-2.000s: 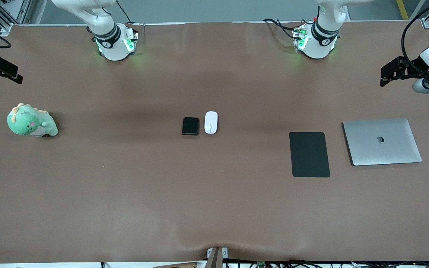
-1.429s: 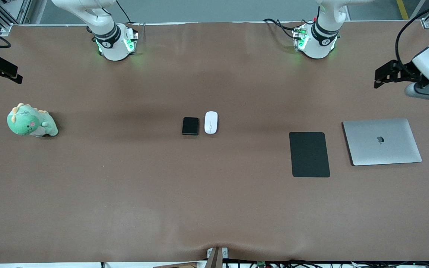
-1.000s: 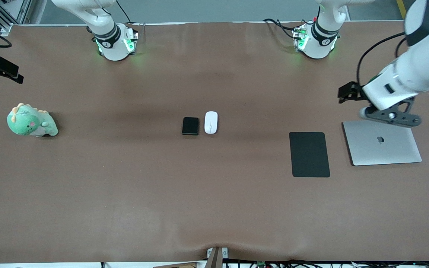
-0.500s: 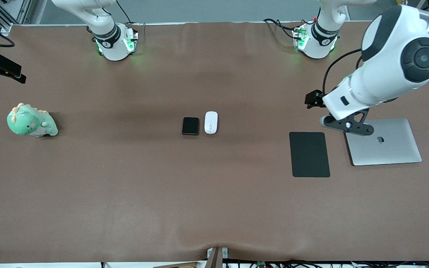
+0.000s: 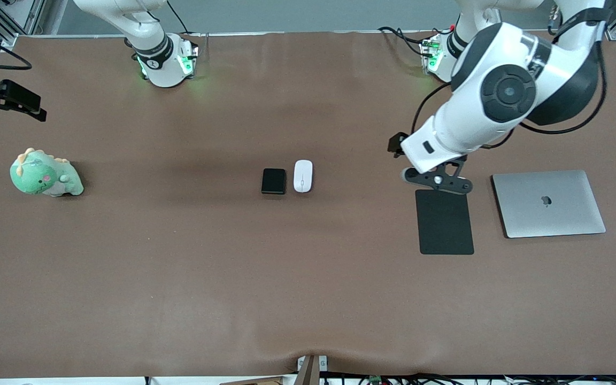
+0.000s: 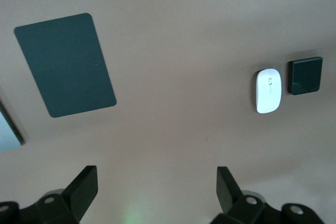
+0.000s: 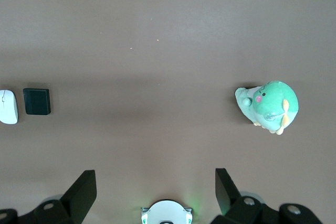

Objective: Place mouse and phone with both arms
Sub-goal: 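Move the left gripper toward the white mouse beside the phone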

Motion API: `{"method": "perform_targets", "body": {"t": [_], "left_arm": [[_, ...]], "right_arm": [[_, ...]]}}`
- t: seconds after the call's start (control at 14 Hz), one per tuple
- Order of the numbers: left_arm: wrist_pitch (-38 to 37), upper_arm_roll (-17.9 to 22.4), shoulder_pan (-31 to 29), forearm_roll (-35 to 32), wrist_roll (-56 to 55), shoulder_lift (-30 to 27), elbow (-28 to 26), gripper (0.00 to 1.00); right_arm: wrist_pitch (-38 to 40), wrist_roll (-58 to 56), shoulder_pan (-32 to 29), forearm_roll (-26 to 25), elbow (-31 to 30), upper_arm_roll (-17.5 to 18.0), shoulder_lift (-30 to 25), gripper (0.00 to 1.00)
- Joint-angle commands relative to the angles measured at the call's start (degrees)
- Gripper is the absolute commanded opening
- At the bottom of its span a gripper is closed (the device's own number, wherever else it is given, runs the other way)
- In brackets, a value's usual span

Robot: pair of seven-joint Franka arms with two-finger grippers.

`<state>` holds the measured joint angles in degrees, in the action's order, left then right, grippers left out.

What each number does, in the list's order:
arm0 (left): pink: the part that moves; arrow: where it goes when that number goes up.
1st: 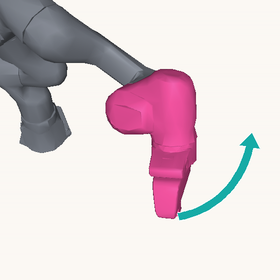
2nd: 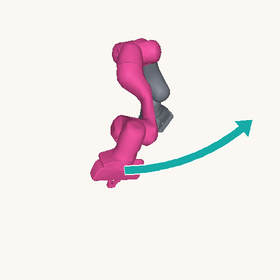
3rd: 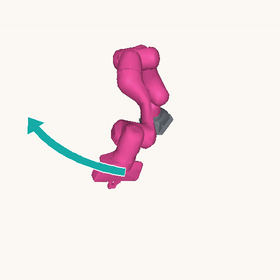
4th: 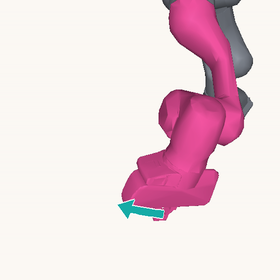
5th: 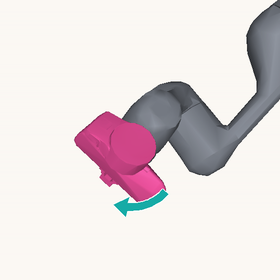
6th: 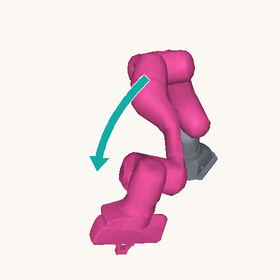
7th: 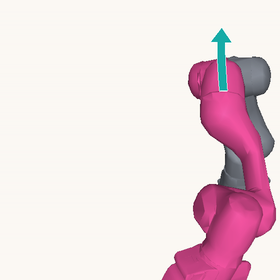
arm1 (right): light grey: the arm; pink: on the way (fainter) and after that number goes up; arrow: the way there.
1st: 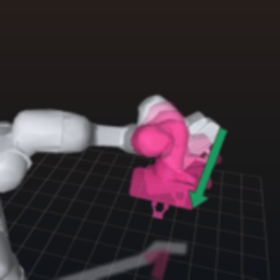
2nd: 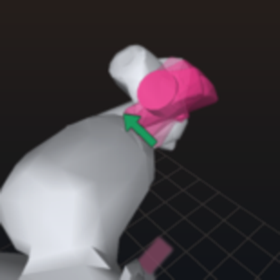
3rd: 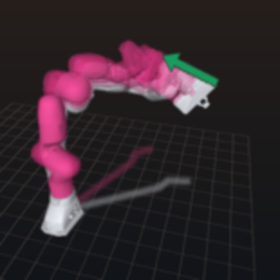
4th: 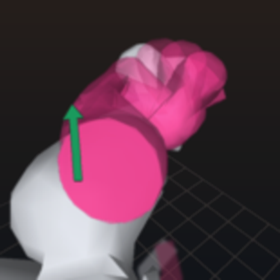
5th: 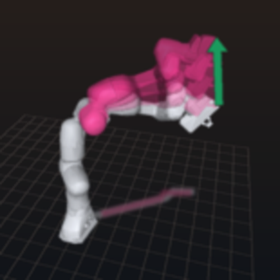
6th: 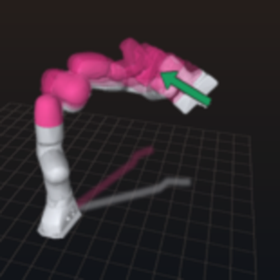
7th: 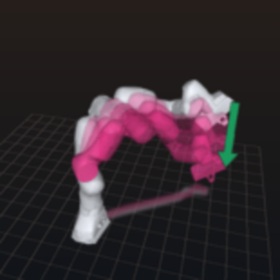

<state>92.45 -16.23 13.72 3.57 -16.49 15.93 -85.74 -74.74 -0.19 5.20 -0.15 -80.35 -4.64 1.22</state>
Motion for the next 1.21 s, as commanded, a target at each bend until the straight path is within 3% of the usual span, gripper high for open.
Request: {"method": "perform_targets", "body": {"t": [0.0, 0.5, 1.14], "left_arm": [[0.19, 0.05, 0.87, 0.65, -1.26, -0.29, 1.02, 1.00], [2.21, 0.58, 1.40, 0.65, -2.93, -0.03, 1.81, 1.00], [13.80, 0.40, 6.32, 0.38, -3.37, 9.11, 3.12, 1.00]], "right_arm": [[0.56, 0.28, 0.34, 0.41, 0.98, -0.19, 0.45, 1.00], [0.64, -0.07, 0.60, 0.85, 0.89, -0.19, 2.63, 1.00], [0.29, -0.34, 1.04, 0.85, 0.98, -0.19, 2.99, 1.00]]}}
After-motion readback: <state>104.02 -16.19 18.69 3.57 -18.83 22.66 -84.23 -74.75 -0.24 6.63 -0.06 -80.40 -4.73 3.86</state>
